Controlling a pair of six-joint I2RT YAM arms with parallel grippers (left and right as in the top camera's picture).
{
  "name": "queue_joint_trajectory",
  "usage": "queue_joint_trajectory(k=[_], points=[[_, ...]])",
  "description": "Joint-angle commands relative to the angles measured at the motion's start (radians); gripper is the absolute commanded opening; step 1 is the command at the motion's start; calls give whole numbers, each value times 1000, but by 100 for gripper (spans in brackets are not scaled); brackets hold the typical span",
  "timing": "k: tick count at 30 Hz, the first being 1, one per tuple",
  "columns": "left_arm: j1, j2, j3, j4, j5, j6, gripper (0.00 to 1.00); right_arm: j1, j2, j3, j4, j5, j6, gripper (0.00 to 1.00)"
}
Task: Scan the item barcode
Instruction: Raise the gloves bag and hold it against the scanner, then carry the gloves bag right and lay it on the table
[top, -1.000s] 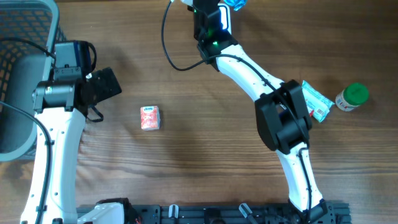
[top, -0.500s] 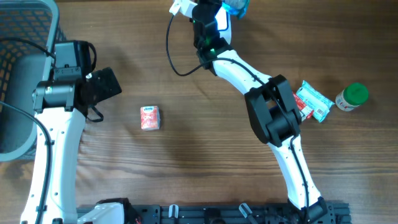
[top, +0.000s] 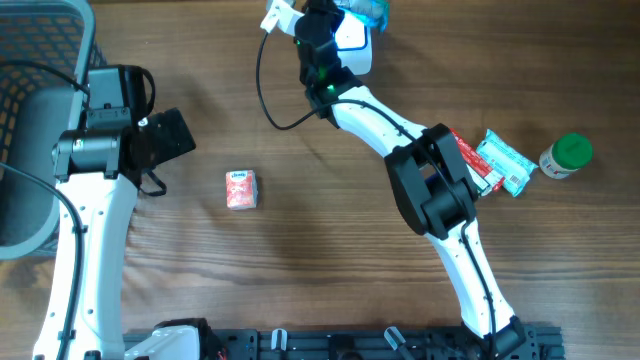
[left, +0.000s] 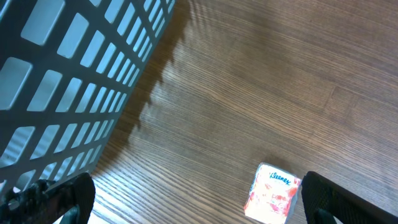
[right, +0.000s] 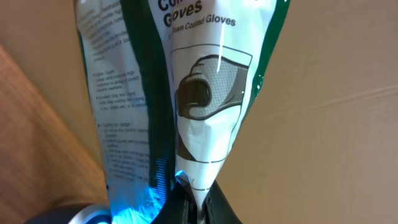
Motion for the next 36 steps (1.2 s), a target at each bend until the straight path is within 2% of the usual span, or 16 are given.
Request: queue_joint_trajectory(k=[1, 5, 14, 22, 27, 31, 33, 34, 36], points=[[5, -13, 14, 3, -16, -9, 100, 21, 19, 5, -74, 65, 43, 4], [5, -13, 14, 3, -16, -8, 100, 23, 19, 5, -118, 66, 136, 4], [5, -13, 14, 3, -16, -8, 100, 23, -22, 5, -73, 102, 156, 4], [5, -13, 14, 3, -16, -8, 100, 20, -223, 5, -296, 55, 275, 4], [5, -13, 14, 3, -16, -8, 100, 16, -398, 5, -473, -3, 420, 4], [5, -13, 14, 3, -16, -8, 100, -7, -544, 5, -722, -84, 609, 4], [5, -13, 14, 3, -16, -8, 100, -31, -606, 5, -872, -162, 729, 4], [5, -13, 14, 3, -16, -9, 100, -84, -674, 5, -1089, -311, 904, 4], [5, -13, 14, 3, -16, -8, 100, -130, -706, 5, -1247, -455, 997, 4]])
